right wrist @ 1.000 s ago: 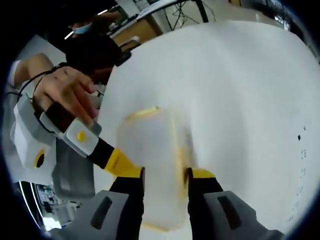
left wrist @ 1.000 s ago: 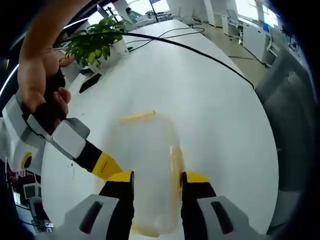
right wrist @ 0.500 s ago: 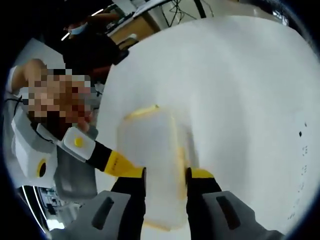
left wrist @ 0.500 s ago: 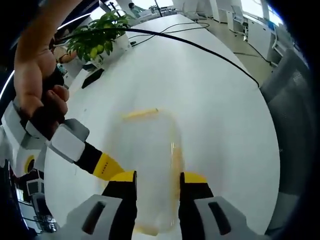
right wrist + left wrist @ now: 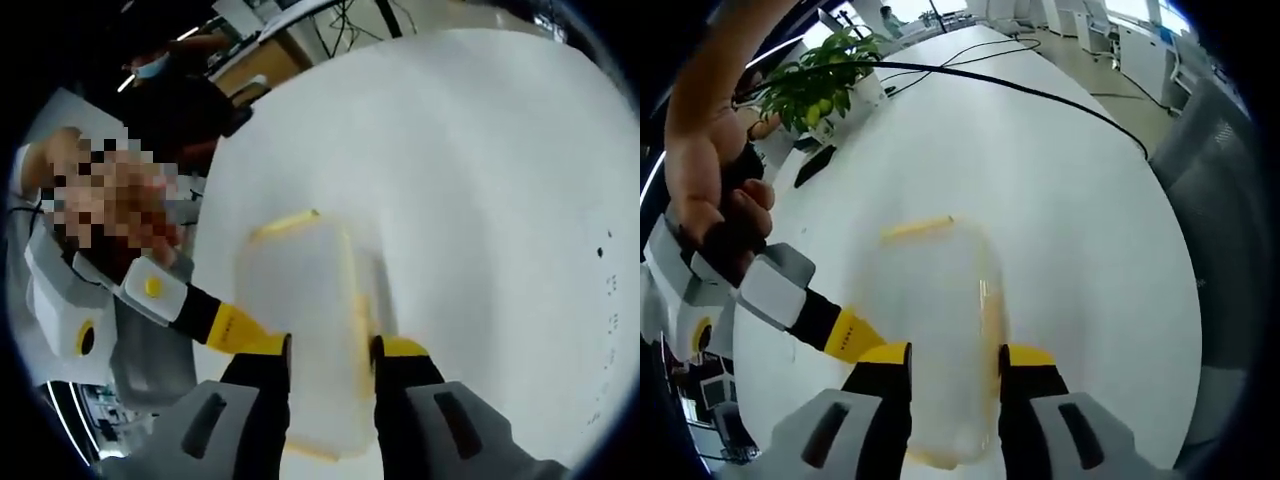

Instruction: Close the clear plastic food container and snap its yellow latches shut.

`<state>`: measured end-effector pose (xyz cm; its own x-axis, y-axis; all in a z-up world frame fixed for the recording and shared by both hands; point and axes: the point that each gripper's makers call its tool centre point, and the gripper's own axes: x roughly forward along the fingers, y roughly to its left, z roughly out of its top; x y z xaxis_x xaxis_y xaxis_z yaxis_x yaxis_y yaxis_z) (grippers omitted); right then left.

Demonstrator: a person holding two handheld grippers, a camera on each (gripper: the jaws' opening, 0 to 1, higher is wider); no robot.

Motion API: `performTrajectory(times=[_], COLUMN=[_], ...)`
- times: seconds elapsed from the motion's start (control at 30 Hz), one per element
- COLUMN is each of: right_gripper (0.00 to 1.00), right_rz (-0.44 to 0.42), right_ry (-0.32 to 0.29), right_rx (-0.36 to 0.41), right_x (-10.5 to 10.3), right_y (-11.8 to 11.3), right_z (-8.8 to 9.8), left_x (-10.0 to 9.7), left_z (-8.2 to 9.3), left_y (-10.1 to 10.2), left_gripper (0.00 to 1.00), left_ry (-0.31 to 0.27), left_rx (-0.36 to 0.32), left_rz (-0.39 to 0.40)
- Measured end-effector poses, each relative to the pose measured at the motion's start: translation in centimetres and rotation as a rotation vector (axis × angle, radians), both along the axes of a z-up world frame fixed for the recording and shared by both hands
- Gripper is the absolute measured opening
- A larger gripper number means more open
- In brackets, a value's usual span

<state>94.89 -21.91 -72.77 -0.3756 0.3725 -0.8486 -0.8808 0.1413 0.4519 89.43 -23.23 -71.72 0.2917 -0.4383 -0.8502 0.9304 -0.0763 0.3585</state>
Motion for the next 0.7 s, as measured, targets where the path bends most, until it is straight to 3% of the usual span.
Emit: performTrajectory(times=[0.17, 0.27, 0.3, 0.4, 0.47, 0.7], right_gripper=[0.33, 0.44, 0.45, 0.45, 0.45, 0.43], right_rz=[-0.006, 0.004, 0.002, -0.008, 0.017, -0.020], right_ry=[0.002, -0.079, -0.061, -0.050, -0.082, -0.139], right_rx=[-0.011, -0.001, 0.005, 0.019, -0.001, 0.001], right_x=[-0.1, 0.4, 0.0, -0.3, -0.3, -0.7], right_y=[0.1, 0.6, 0.8, 1.3, 1.0, 0.0], right_z=[0.0, 0.0, 0.2, 0.7, 0.9, 3.4], left_x=[-0.3, -0.5, -0.9, -1.6, -1.9, -2.8], left_z=[0.0, 0.0, -0.1, 0.3, 0.9, 3.1], left_y=[-0.1, -0.2, -0.3, -0.7, -0.9, -0.1], left_gripper=[0.29, 0.29, 0.30, 0.35, 0.36, 0.36], left_ry=[-0.018, -0.027, -0.015, -0.007, -0.011, -0.001], left_rx=[0.009, 0.015, 0.015, -0.001, -0.017, -0.059], left_rz=[-0.041, -0.050, -0.047, -0.037, -0.028, 0.025])
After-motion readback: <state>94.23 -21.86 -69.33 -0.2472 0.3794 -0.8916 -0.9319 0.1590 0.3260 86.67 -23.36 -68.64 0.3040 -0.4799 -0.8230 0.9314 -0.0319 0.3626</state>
